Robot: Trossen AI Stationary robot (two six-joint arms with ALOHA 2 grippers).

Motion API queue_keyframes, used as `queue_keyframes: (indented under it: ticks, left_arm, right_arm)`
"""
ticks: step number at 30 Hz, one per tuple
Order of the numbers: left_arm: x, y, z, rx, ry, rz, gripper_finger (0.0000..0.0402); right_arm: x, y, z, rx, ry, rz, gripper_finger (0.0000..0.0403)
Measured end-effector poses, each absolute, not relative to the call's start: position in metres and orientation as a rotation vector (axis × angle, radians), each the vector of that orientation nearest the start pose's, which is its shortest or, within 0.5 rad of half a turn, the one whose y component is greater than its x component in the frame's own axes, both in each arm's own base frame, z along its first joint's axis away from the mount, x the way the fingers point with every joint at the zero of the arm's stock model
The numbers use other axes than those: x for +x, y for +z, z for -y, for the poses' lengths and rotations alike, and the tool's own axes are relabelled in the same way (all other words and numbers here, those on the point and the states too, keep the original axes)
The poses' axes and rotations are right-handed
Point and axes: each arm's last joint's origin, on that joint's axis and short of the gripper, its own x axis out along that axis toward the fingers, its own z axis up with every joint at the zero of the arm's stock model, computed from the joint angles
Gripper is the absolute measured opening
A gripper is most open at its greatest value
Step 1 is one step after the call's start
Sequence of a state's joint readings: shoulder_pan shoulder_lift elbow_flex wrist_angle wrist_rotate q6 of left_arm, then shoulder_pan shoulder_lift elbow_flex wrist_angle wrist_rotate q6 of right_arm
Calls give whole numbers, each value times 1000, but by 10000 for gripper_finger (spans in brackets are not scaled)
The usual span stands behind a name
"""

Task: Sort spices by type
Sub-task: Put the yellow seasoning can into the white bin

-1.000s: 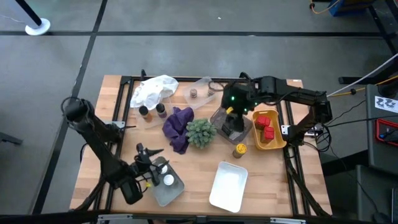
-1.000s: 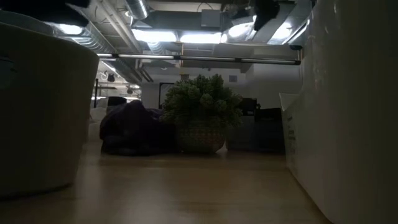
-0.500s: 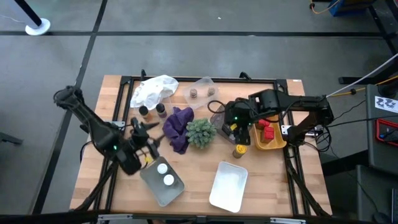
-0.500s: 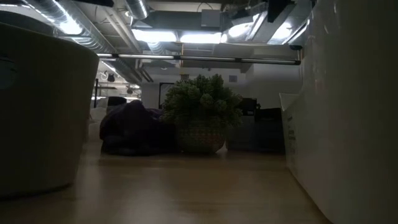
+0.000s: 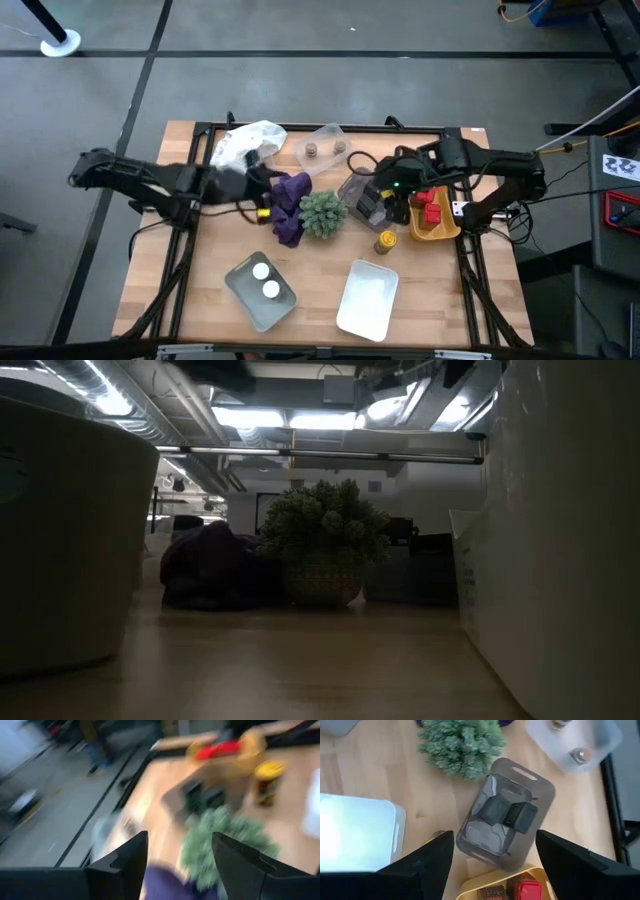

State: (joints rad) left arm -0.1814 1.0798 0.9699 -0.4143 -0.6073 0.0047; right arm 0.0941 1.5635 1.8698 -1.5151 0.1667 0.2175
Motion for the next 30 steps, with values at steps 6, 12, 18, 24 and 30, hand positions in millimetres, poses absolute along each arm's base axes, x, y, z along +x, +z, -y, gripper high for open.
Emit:
queue_keyframes:
  ticks: [6,12,18,24,30]
  left_arm:
    - [228,344,-21,225,350,-339,194]
    - [200,315,-49,114,368,-373,193]
    - [155,271,-47,48,392,-289,193]
    - [113,242,-36,47,409,-127,193]
    - [84,228,-28,47,410,-19,193]
  right_arm:
    - [252,417,-29,7,-264,-1150,280]
    - [236,424,-46,-34,-307,-1100,280]
    - [221,415,-55,-46,-307,-1077,280]
    - [204,389,-49,10,-305,-1035,280]
    - [184,365,-44,158,-329,-975,280]
